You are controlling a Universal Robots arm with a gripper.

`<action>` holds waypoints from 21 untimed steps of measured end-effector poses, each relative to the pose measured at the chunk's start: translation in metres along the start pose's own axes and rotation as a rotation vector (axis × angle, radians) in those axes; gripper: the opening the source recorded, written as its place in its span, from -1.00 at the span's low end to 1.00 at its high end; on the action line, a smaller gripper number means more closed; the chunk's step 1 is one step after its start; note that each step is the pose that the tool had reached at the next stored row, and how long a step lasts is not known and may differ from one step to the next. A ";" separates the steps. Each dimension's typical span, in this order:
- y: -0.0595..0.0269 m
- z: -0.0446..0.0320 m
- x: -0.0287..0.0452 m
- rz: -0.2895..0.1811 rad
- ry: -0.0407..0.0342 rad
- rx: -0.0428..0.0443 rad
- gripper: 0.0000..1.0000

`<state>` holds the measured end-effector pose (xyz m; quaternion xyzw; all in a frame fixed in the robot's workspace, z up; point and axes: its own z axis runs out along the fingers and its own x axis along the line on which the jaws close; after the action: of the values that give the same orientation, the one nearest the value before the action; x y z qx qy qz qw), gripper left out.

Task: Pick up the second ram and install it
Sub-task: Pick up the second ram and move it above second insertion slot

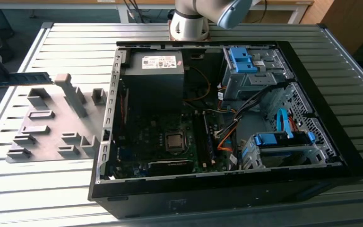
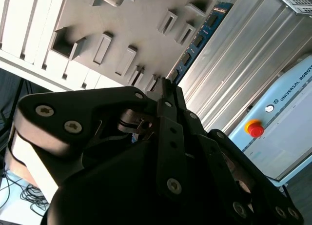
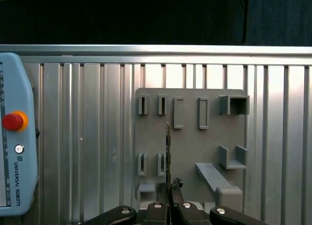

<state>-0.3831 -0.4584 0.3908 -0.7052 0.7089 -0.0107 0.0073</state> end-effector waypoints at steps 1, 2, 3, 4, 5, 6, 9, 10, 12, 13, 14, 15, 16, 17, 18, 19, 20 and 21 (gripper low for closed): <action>-0.0010 0.0001 0.0000 0.000 0.0000 0.0001 -0.73; -0.0021 0.0001 0.0000 0.000 0.0000 0.0000 -0.73; -0.0030 0.0001 0.0000 0.000 0.0000 0.0000 -0.73; -0.0042 0.0001 0.0000 0.000 0.0000 0.0001 -0.73; -0.0052 0.0002 0.0000 0.000 -0.0001 0.0001 -0.73; -0.0063 0.0002 0.0000 0.000 0.0000 0.0001 -0.73; -0.0095 0.0003 0.0000 0.000 -0.0001 0.0001 -0.73; -0.0107 0.0003 -0.0001 0.000 0.0000 0.0000 -0.73; -0.0129 0.0004 -0.0001 0.000 -0.0001 0.0001 -0.73; -0.0140 0.0004 -0.0001 0.000 -0.0001 0.0001 -0.73; -0.0151 0.0004 -0.0001 0.000 0.0000 0.0001 -0.73; -0.0162 0.0004 -0.0001 0.000 0.0000 0.0000 -0.73; -0.0172 0.0004 -0.0001 0.000 0.0000 0.0000 -0.73; -0.0182 0.0005 -0.0001 0.000 0.0000 0.0000 -0.73; -0.0193 0.0005 -0.0001 0.000 0.0000 0.0001 -0.73; -0.0205 0.0005 -0.0001 0.000 0.0000 0.0000 -0.73; -0.0216 0.0006 -0.0001 0.000 0.0000 0.0001 -0.73; -0.0229 0.0006 -0.0001 0.000 -0.0001 0.0001 -0.73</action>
<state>-0.3602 -0.4584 0.3908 -0.7052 0.7089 -0.0107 0.0073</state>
